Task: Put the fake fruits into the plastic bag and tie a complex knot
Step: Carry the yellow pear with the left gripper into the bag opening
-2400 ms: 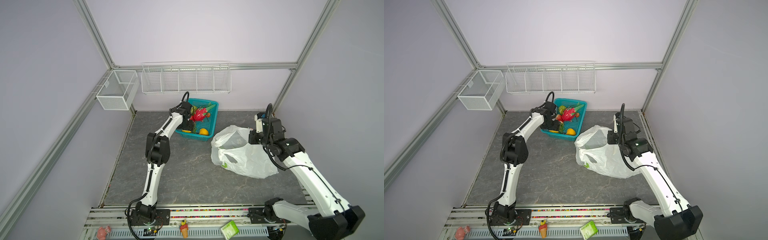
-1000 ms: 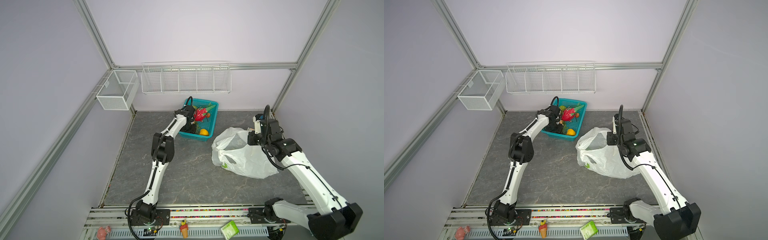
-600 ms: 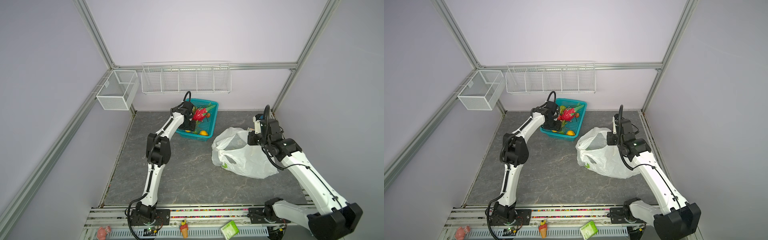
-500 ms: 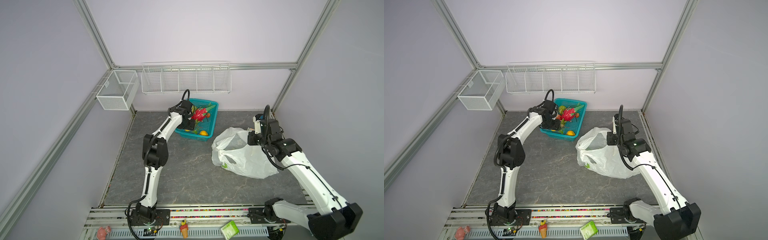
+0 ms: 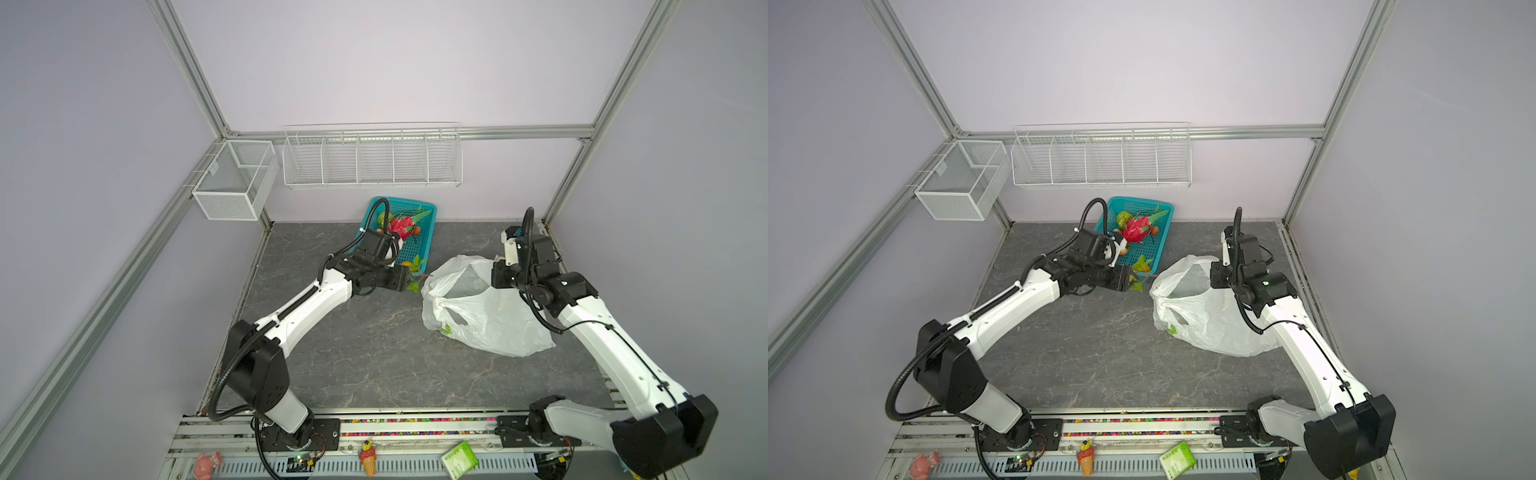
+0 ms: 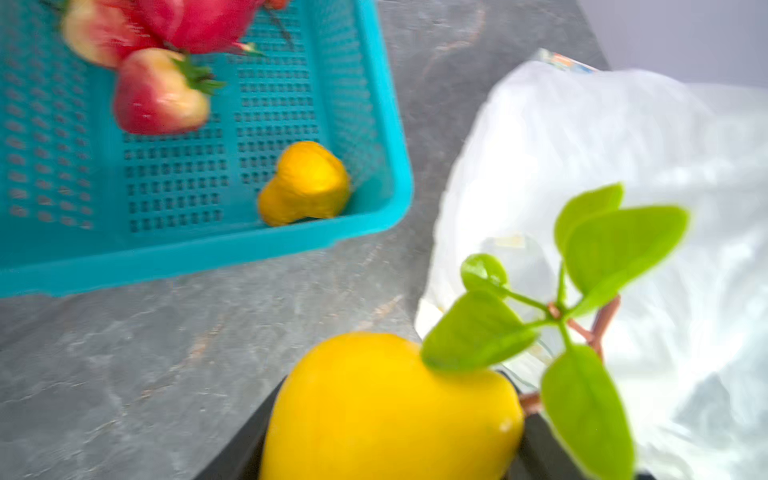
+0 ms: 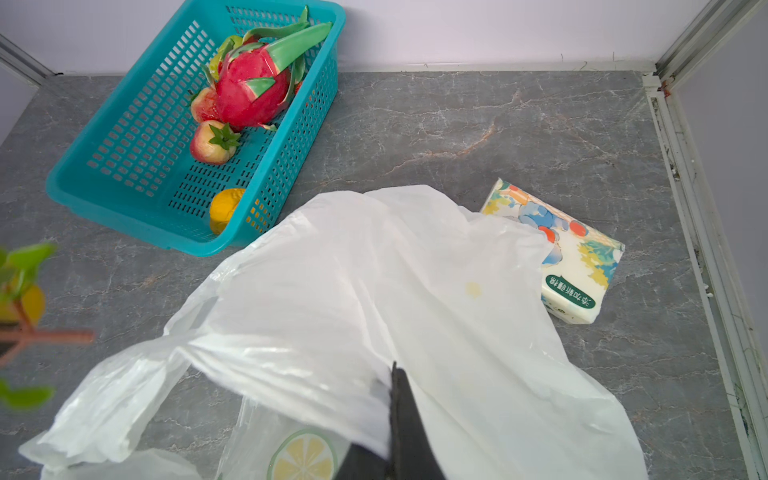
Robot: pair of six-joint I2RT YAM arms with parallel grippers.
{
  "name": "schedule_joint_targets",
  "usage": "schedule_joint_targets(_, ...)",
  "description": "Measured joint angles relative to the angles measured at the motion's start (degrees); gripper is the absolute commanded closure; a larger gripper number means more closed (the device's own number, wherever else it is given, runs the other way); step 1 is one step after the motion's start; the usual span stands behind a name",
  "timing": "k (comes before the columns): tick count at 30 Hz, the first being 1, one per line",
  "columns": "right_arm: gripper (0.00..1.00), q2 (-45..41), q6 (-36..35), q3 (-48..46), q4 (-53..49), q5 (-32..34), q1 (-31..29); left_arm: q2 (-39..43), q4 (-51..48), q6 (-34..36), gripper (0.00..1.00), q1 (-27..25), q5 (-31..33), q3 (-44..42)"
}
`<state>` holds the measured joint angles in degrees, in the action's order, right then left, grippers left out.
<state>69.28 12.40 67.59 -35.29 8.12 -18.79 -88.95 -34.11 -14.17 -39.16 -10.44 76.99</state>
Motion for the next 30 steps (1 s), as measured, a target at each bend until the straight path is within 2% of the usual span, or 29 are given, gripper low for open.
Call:
schedule_joint_targets(6, 0.93, 0.11, 0.0, 0.02, -0.02, -2.78, 0.02, 7.65, 4.44, -0.85, 0.55, -7.06, -0.46, -1.7)
schedule_joint_targets(10, 0.93, 0.31, 0.02, 0.02, -0.04, -5.01, 0.02, 9.07, 7.98, -1.7, 0.55, -10.4, -2.97, -1.01)
schedule_joint_targets(20, 0.93, 0.28, 0.85, 0.02, -0.26, -9.94, 0.02, -3.58, 11.1, -2.95, 0.57, -11.28, -10.49, 6.75)
schedule_joint_targets(25, 0.93, 0.15, 1.36, 0.02, -1.01, -11.23, 0.9, -7.28, 11.82, -2.95, 0.57, -11.39, -11.96, 6.38)
schedule_joint_targets(30, 0.93, -0.44, 2.45, 0.44, -1.38, -13.7, 2.78, -8.37, 12.22, -2.03, 0.57, -11.39, -10.32, 3.13)
